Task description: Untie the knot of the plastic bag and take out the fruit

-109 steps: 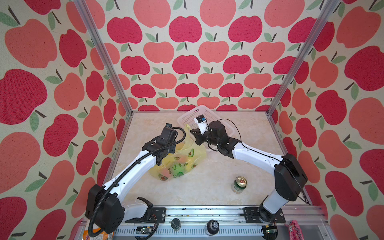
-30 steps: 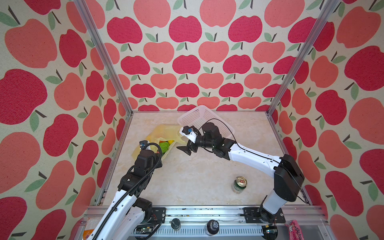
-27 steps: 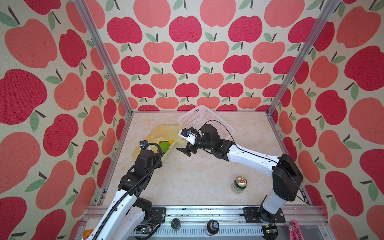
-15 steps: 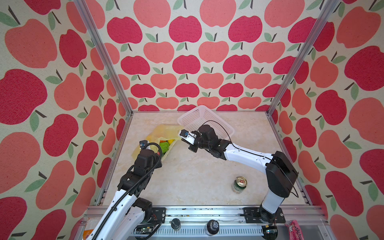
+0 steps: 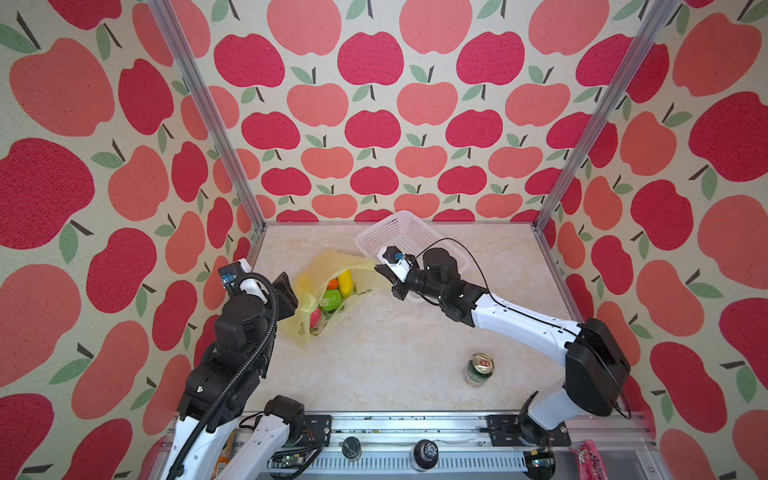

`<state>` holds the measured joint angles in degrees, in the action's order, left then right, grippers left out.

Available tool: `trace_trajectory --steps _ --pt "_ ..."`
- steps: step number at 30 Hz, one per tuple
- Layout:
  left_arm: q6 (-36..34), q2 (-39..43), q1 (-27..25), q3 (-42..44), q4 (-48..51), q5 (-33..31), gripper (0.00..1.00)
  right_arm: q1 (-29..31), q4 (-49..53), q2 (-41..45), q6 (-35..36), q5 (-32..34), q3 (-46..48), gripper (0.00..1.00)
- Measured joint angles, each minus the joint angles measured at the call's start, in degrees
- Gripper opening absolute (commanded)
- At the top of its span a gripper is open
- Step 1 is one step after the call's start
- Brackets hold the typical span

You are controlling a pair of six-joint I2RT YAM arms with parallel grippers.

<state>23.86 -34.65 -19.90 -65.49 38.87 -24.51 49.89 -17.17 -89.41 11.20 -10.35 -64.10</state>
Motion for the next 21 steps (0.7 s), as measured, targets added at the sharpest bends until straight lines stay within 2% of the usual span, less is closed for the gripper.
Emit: trace_trajectory --steps 3,5,9,13,15,20,21 --pt "-1.0 -4.3 0.0 -7.9 0.9 -0.4 0.72 -1.4 -0.4 0.9 -1.7 -0.8 2.1 0.0" --pt "-1.9 -10.3 0.1 -13.7 1.6 0.2 0.74 -1.9 -1.2 1.7 -2.5 -1.1 3.7 0.0" --pt "-4.6 -23.5 0.1 -19.6 2.3 5.7 0.77 -2.0 -1.7 2.8 -3.5 -1.9 5.1 0.0" --pt "-8.1 -35.1 -1.2 -18.7 4.0 9.7 0.84 -2.2 -2.4 2.8 -4.5 -2.8 5.2 0.0" --pt "-9.7 -38.4 -1.8 -16.8 5.2 11.1 0.87 -2.6 -2.4 2.8 -5.2 -3.3 5.1 0.0" --pt "-11.7 -40.7 -3.7 -11.5 7.5 12.7 1.0 -3.7 -2.5 2.8 -6.9 -4.8 5.1 0.0" --pt "-11.8 -40.3 -4.3 -10.6 7.6 13.0 0.99 -3.9 -2.5 2.6 -7.1 -5.1 5.0 0.0"
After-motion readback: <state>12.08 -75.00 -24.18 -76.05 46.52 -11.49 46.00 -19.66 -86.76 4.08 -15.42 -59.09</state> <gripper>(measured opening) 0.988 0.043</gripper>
